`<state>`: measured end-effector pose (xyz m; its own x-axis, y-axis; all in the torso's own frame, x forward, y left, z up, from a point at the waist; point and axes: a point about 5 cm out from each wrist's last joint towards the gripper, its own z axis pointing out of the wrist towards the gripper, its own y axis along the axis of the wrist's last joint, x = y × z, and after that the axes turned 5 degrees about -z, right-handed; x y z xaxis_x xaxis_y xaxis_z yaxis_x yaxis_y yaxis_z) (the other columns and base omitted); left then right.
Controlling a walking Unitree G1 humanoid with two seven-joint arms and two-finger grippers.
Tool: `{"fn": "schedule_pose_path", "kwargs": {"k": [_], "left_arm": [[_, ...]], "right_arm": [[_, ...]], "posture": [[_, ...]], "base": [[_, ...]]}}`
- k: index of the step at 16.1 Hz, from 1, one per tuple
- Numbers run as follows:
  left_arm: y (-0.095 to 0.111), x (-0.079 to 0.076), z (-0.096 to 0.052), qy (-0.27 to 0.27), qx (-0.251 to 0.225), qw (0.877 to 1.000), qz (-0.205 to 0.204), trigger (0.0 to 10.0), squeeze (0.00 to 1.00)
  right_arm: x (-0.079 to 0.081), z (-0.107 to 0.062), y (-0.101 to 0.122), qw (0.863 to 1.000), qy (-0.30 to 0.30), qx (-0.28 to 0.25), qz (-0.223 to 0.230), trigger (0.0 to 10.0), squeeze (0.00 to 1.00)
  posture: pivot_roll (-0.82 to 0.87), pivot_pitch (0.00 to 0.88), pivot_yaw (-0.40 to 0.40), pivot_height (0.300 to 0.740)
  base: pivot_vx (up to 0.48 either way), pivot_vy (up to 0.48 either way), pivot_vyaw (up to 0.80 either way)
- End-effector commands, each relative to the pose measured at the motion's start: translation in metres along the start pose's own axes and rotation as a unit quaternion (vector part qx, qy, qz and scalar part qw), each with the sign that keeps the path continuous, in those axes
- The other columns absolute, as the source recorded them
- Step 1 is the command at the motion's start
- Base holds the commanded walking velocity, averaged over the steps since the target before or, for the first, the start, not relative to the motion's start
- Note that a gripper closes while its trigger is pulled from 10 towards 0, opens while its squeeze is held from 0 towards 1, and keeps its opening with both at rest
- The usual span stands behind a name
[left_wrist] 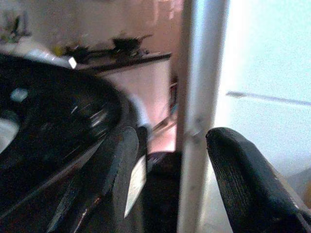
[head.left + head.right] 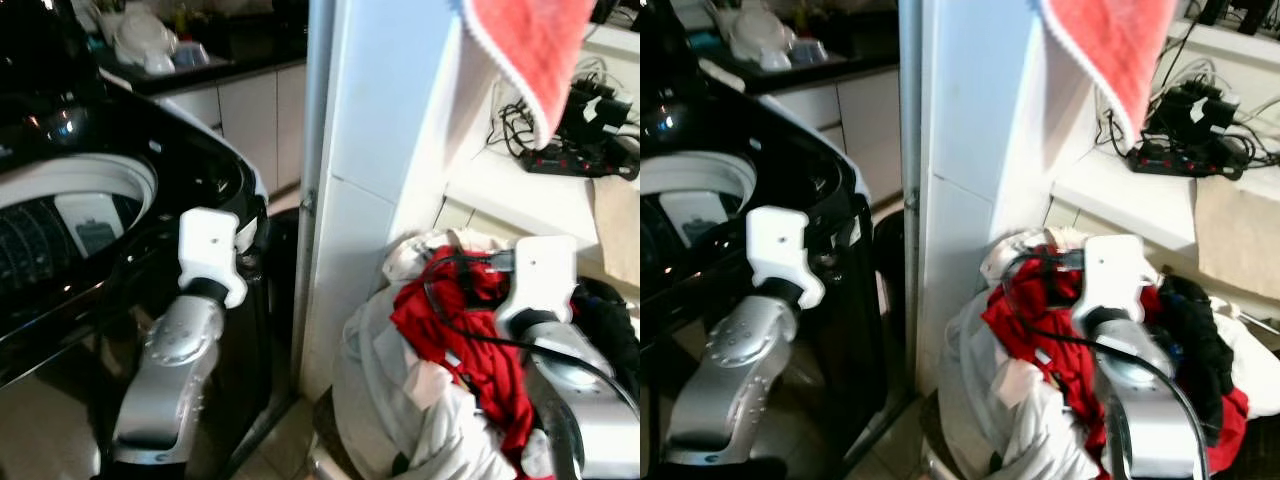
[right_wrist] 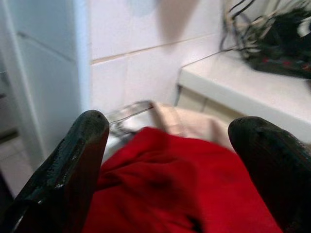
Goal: Clothes washing
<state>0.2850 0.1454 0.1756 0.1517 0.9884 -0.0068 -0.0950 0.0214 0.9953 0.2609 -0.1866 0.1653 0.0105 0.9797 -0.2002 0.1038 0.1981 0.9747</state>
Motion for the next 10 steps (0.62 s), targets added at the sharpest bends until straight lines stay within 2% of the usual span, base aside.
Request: {"fn": "schedule_pose_path", "kwargs": {"k": [1, 5, 6, 7, 8, 10], "left_arm": [[0.0, 0.0, 0.0, 0.002, 0.001, 1.0, 0.001, 10.0, 0.0], [0.0, 0.0, 0.0, -0.006, -0.002, 1.0, 0.008, 10.0, 0.0], [-0.001, -0.002, -0.002, -0.018, -0.002, 1.0, 0.016, 10.0, 0.0], [-0.002, -0.003, -0.004, -0.025, -0.001, 1.0, 0.017, 10.0, 0.0], [-0.006, -0.004, -0.008, -0.047, 0.006, 0.999, 0.002, 10.0, 0.0], [-0.008, -0.002, -0.011, -0.064, 0.007, 0.998, 0.008, 10.0, 0.0]], "right_arm": [[-0.004, -0.002, 0.002, 1.0, -0.007, -0.001, -0.002, 10.0, 0.0], [-0.012, -0.004, -0.002, 0.999, -0.044, 0.02, -0.015, 10.0, 0.0], [-0.02, -0.007, -0.004, 0.996, -0.08, 0.025, -0.014, 10.0, 1.0], [-0.023, -0.009, -0.004, 0.995, -0.096, 0.025, -0.014, 10.0, 1.0], [-0.034, -0.014, -0.005, 0.989, -0.144, 0.022, -0.025, 10.0, 1.0], [-0.055, -0.024, -0.009, 0.976, -0.213, 0.03, -0.029, 10.0, 1.0]], "posture": [[-0.09, 0.0, -0.058, 0.74], [-0.09, 0.0, -0.057, 0.74], [-0.09, 0.0, -0.056, 0.74], [-0.09, 0.0, -0.055, 0.74], [-0.09, 0.0, -0.053, 0.74], [-0.09, 0.0, -0.05, 0.74]], "base": [[0.0, 0.0, 0.0], [0.0, 0.0, 0.0], [0.0, 0.0, 0.0], [0.0, 0.0, 0.0], [0.0, 0.0, 0.0], [0.0, 0.0, 0.0]]}}
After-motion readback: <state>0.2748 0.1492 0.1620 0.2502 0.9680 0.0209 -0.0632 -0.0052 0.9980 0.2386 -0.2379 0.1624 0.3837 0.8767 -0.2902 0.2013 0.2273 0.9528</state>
